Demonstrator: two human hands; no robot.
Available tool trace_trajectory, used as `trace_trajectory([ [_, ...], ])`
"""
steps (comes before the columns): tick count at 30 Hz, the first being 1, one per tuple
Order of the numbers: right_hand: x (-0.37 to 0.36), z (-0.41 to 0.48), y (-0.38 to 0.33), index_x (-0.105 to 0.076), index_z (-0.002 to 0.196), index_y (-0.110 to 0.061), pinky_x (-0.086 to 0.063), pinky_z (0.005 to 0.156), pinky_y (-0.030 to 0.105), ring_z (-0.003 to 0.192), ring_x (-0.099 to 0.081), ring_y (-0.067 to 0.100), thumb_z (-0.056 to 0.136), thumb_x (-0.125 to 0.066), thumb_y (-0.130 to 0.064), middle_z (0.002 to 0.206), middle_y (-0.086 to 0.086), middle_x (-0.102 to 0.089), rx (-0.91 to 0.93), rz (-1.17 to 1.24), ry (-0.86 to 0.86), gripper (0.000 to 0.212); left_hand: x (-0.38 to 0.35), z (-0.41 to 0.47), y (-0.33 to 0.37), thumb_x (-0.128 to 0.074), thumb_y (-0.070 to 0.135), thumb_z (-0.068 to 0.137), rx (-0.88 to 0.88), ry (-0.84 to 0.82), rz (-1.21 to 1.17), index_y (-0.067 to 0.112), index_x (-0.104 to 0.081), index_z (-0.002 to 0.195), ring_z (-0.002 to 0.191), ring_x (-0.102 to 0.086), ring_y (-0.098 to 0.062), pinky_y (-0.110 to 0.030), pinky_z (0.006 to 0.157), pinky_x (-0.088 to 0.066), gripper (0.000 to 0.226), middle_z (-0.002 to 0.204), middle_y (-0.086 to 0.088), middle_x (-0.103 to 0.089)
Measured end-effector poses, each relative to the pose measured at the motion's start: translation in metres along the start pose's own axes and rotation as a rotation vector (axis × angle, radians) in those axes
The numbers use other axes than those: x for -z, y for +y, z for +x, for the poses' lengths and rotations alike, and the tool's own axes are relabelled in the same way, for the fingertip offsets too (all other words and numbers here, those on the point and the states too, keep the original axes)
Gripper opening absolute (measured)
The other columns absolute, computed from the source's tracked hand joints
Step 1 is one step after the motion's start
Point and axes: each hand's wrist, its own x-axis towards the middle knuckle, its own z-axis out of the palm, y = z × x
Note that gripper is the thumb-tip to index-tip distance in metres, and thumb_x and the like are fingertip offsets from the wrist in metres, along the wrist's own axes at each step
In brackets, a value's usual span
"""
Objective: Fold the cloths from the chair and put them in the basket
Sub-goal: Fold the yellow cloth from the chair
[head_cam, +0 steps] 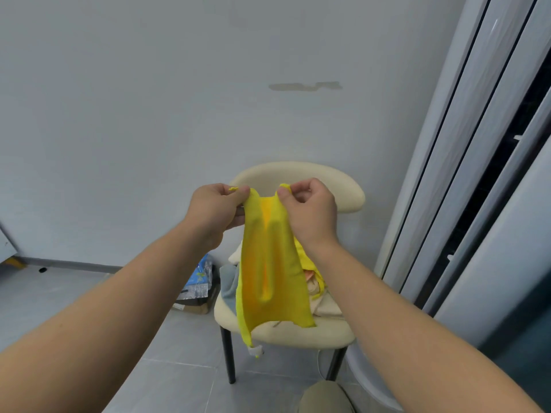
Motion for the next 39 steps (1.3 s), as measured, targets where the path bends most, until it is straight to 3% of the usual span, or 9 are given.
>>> trace_trajectory([
  [7,-0.014,-0.021,0.0,-0.074,0.09,-0.019,-0.061,0.078,0.041,0.08,-0.074,0.016,0.088,-0.075,-0.027,0.085,0.0,-0.078,-0.022,0.112,-0.234,0.008,-0.005,-0.009,-0.004,-0.067,0.017,0.098,-0.023,-0.057,-0.026,-0.002,-0.061,0.101,0.079,-0.077,-0.026,-0.03,0.067,-0.062,0.02,0.098,-0.021,-0.077],
  [10,-0.015,-0.021,0.002,-0.081,0.092,-0.024,-0.061,0.083,0.051,0.09,-0.075,0.023,0.082,-0.06,-0.024,0.091,-0.002,-0.079,-0.046,0.1,-0.305,0.023,-0.003,-0.013,0.0,-0.068,0.016,0.097,-0.031,-0.094,-0.05,-0.005,-0.063,0.107,0.081,-0.077,-0.026,-0.029,0.068,-0.061,0.024,0.099,-0.02,-0.077],
  [14,-0.012,-0.021,0.0,-0.082,0.099,-0.023,-0.06,0.087,0.048,0.102,-0.072,0.022,0.084,-0.054,-0.012,0.109,-0.003,-0.075,0.014,0.077,-0.339,0.034,-0.002,-0.019,0.0,-0.077,0.011,0.089,-0.045,-0.169,-0.055,-0.005,-0.065,0.107,0.09,-0.076,-0.03,-0.033,0.078,-0.062,0.027,0.101,-0.023,-0.076],
  [20,-0.006,-0.019,-0.003,-0.075,0.103,-0.014,-0.062,0.077,0.052,0.074,-0.075,0.019,0.093,-0.061,0.001,0.092,0.002,-0.077,-0.14,0.223,-0.295,0.022,0.003,-0.013,-0.007,-0.076,0.002,0.088,-0.115,-0.106,0.052,0.0,-0.063,0.111,0.083,-0.075,-0.029,-0.046,0.083,-0.062,0.027,0.093,-0.019,-0.076],
  [25,0.004,-0.013,0.0,-0.066,0.122,-0.025,-0.05,0.05,0.029,0.064,-0.059,0.017,0.093,-0.065,-0.009,0.108,0.002,-0.073,-0.118,0.096,-0.366,0.034,0.011,-0.011,-0.009,-0.076,0.011,0.087,-0.346,-0.068,0.359,0.026,-0.06,0.11,0.077,-0.07,-0.02,-0.046,0.08,-0.062,0.032,0.082,-0.009,-0.071],
  [28,0.009,-0.01,-0.001,-0.069,0.121,-0.02,-0.04,0.046,0.014,0.058,-0.056,0.004,0.095,-0.067,-0.011,0.117,-0.004,-0.07,-0.114,0.096,-0.451,0.028,0.013,-0.011,-0.005,-0.071,0.016,0.084,-0.431,-0.145,0.516,0.035,-0.065,0.105,0.074,-0.066,-0.017,-0.04,0.072,-0.057,0.029,0.085,-0.013,-0.068],
  [31,0.011,-0.008,0.003,-0.069,0.12,-0.026,-0.042,0.045,0.02,0.062,-0.06,0.011,0.096,-0.066,-0.014,0.116,0.001,-0.069,-0.087,0.059,-0.519,0.028,0.011,-0.014,-0.003,-0.065,0.002,0.09,-0.468,-0.187,0.582,0.029,-0.073,0.096,0.062,-0.056,-0.013,-0.029,0.06,-0.047,0.029,0.08,-0.009,-0.07],
  [34,0.011,-0.005,0.006,-0.067,0.121,-0.033,-0.043,0.044,0.03,0.072,-0.063,0.04,0.096,-0.065,-0.018,0.114,0.014,-0.07,-0.085,0.021,-0.584,0.029,0.01,-0.017,0.001,-0.064,-0.001,0.094,-0.461,-0.224,0.603,0.016,-0.078,0.093,0.054,-0.052,-0.001,-0.018,0.057,-0.042,0.023,0.068,0.014,-0.069],
  [39,0.011,-0.003,0.008,-0.069,0.111,-0.02,-0.041,0.043,0.02,0.065,-0.061,0.017,0.095,-0.07,-0.018,0.107,0.007,-0.069,-0.059,-0.022,-0.508,0.017,0.014,-0.012,0.001,-0.071,0.003,0.091,-0.49,-0.198,0.653,0.019,-0.078,0.104,0.074,-0.066,0.0,-0.022,0.072,-0.053,0.022,0.088,0.01,-0.076],
])
